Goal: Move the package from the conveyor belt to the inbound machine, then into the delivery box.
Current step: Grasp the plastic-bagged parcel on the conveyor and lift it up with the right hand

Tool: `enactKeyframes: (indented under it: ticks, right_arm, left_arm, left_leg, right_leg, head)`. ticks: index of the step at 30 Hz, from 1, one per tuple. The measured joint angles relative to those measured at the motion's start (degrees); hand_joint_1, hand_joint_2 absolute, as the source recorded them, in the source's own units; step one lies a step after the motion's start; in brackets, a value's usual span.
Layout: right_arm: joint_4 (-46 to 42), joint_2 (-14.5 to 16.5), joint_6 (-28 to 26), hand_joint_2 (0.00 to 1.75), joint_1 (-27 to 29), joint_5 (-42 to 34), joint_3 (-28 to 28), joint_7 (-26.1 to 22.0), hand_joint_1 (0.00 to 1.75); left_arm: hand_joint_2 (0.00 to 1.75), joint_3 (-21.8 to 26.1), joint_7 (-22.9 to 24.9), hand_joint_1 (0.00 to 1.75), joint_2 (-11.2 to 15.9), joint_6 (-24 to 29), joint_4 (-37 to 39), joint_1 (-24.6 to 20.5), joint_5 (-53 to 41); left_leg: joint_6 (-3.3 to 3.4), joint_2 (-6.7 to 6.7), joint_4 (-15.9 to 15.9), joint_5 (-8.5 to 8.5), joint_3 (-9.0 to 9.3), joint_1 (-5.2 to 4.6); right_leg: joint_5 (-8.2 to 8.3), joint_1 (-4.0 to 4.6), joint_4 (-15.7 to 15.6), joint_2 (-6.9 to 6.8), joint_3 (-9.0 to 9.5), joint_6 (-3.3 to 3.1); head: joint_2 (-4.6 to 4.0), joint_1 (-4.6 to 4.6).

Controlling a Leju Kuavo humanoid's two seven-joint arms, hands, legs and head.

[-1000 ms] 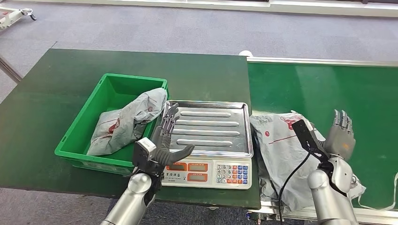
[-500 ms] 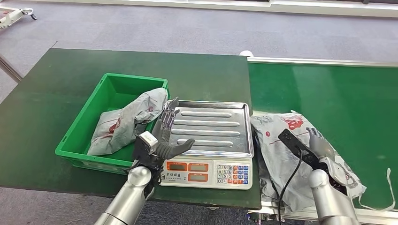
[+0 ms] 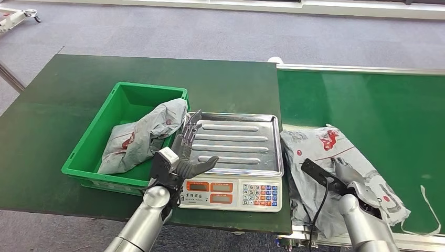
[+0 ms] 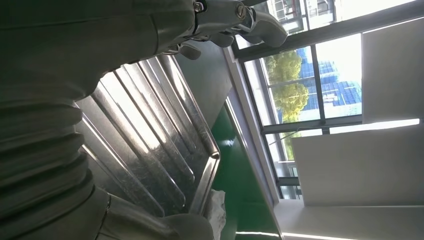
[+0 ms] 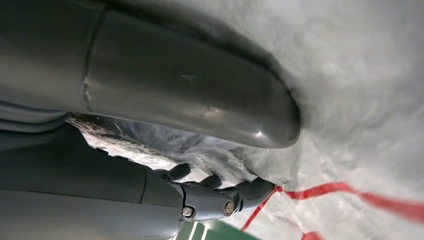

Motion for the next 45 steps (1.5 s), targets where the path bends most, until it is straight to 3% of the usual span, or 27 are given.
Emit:
enactKeyframes:
  ticks: [12, 23, 27, 28, 29, 32, 33, 45]
  right_arm:
    - [6.93, -1.32, 0.04, 0.00, -1.88, 1.97, 5.55, 1.75, 0.00]
    - [8.32, -1.40, 0.02, 0.00, -2.42, 1.79, 6.47, 1.61, 0.00]
    - [8.56, -1.40, 0.02, 1.75, -2.53, 1.75, 6.57, 1.58, 0.00]
    - [8.60, -1.40, 0.01, 1.75, -2.55, 1.70, 6.63, 1.57, 0.00]
    - [8.64, -1.40, 0.01, 1.75, -2.58, 1.64, 6.74, 1.56, 0.21]
    - [8.75, -1.42, 0.00, 1.75, -2.67, 1.48, 7.12, 1.46, 1.52]
    - [8.76, -1.42, -0.08, 1.75, -2.71, 1.43, 7.23, 1.39, 1.75]
    - [8.17, -1.42, -5.96, 1.75, -3.38, -2.38, 8.27, -2.00, 1.75]
  left_arm:
    - [1.75, 0.00, 0.00, 0.00, -0.03, 0.48, 0.85, -0.07, 0.02]
    - [1.75, 0.00, 0.00, 0.00, -0.03, 0.52, 0.99, -0.07, 0.02]
    - [1.75, 0.00, 0.00, 0.00, -0.03, 0.55, 1.07, -0.07, 0.02]
    - [1.75, 0.00, 0.00, 0.00, -0.03, 0.57, 1.07, -0.07, 0.02]
    - [1.75, 0.00, 0.00, 0.00, -0.02, 0.62, 1.07, -0.07, 0.02]
    - [1.75, 0.00, 0.00, 0.00, -0.01, 0.74, 1.07, -0.06, 0.04]
    - [1.75, 0.00, 0.00, 0.00, -0.01, 0.79, 1.07, -0.06, 0.07]
    - [1.75, 0.00, 0.00, 0.00, 0.00, 1.45, 0.81, 0.28, 0.55]
  left_leg:
    - [0.00, 0.00, 0.00, 0.00, 0.03, 0.00]
    - [0.00, 0.00, 0.01, 0.00, 0.06, 0.00]
    - [0.00, 0.00, 0.01, 0.00, 0.07, 0.00]
    - [0.00, 0.00, 0.01, 0.00, 0.07, 0.00]
    - [0.00, 0.00, 0.01, 0.00, 0.07, 0.00]
    - [0.00, 0.00, 0.01, 0.00, 0.08, 0.00]
    - [0.00, 0.00, 0.01, 0.00, 0.08, 0.00]
    - [0.00, 0.01, 0.01, 0.00, 0.12, 0.00]
  right_leg:
    - [0.00, 0.00, 0.00, 0.01, 0.01, 0.00]
    - [0.00, 0.00, 0.00, 0.00, 0.06, 0.00]
    - [0.00, 0.00, 0.00, 0.00, 0.07, 0.00]
    - [0.00, 0.00, 0.00, 0.00, 0.07, 0.00]
    - [0.00, 0.00, 0.00, 0.00, 0.07, 0.00]
    - [0.00, 0.00, 0.00, 0.00, 0.08, 0.00]
    - [0.00, 0.00, 0.00, 0.00, 0.08, 0.00]
    - [0.00, 0.00, 0.00, 0.01, 0.14, 0.00]
  head:
    - [0.00, 0.00]
    - [0.00, 0.00]
    - [0.00, 0.00]
    - [0.00, 0.00]
    - [0.00, 0.00]
    - [0.00, 0.00]
    - [0.00, 0.00]
    - [0.00, 0.00]
